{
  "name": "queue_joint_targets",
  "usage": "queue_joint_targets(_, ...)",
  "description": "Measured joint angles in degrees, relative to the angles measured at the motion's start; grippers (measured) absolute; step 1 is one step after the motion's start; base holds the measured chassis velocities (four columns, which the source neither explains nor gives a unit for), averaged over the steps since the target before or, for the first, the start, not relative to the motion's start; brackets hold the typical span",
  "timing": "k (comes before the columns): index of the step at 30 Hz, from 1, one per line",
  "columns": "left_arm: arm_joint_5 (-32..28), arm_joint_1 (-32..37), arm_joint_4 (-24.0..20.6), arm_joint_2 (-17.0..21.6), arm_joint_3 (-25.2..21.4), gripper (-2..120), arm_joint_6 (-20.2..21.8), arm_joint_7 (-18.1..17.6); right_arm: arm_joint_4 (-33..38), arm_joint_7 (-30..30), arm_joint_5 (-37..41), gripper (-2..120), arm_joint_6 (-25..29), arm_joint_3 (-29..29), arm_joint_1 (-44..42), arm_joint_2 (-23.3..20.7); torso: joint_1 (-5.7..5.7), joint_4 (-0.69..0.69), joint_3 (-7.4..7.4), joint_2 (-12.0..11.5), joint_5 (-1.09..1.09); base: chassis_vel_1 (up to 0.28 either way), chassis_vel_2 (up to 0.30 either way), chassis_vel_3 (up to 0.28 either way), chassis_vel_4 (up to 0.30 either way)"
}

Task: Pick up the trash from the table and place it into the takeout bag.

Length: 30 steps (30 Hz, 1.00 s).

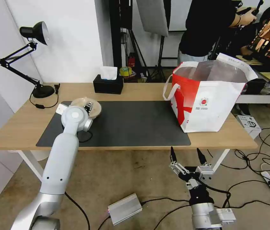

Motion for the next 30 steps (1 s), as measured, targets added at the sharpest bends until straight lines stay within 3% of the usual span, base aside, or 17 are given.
queue_joint_targets(30,1.0,-4.1,6.5,-2.3,1.3,100,0.1,1.9,0.0,0.0,0.0,100,0.0,0.0,0.0,0.0,0.00,0.00,0.00,0.0,0.00,0.000,0.000,0.000,0.000)
